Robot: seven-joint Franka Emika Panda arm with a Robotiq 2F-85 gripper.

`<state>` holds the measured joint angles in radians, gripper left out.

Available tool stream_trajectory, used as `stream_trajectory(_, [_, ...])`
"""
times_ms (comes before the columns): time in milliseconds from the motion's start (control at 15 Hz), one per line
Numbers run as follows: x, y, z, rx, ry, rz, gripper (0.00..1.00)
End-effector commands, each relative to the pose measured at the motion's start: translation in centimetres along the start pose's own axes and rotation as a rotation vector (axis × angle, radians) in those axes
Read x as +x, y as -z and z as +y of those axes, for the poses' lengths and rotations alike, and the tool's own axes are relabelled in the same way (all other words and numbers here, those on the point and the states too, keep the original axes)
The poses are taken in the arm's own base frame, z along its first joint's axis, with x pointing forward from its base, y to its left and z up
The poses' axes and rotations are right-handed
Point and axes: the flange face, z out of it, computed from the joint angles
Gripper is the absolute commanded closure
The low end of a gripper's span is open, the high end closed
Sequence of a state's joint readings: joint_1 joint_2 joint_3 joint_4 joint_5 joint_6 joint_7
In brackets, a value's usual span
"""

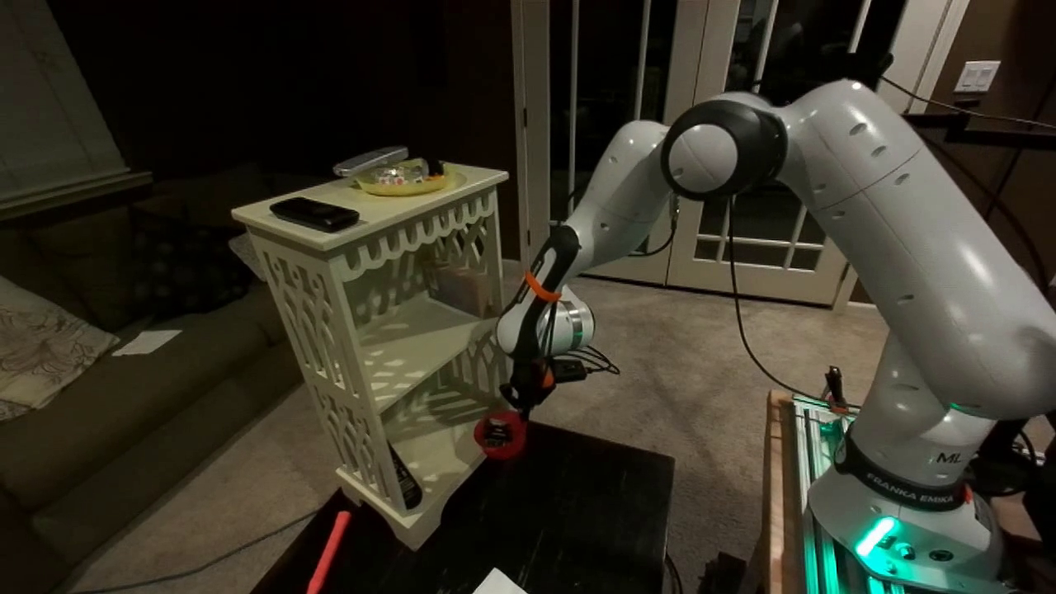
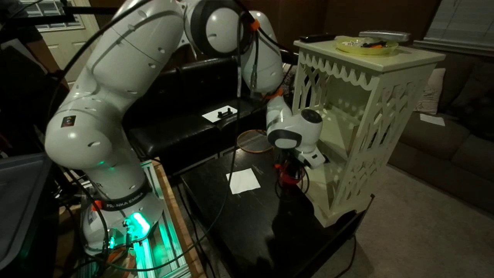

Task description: Place the bowl on the tabletop.

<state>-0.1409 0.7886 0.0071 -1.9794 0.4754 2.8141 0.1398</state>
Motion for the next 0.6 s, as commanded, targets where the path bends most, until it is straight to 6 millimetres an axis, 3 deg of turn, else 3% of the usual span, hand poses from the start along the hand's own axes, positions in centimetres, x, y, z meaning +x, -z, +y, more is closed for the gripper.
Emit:
stream_trajectory(0, [0.8, -0.9, 0.7, 0.006, 0.013, -0.003, 0.97])
stream_trajectory(133, [1.9, -1.8, 1.7, 0.014, 0.022, -0.003, 0.97])
stream_trajectory(400, [2.0, -1.8, 1.0, 0.025, 0.032, -0.001, 0.99])
stream_trajectory(533, [1.9, -3.8, 1.6, 0.005, 0.108, -0.018, 0.99])
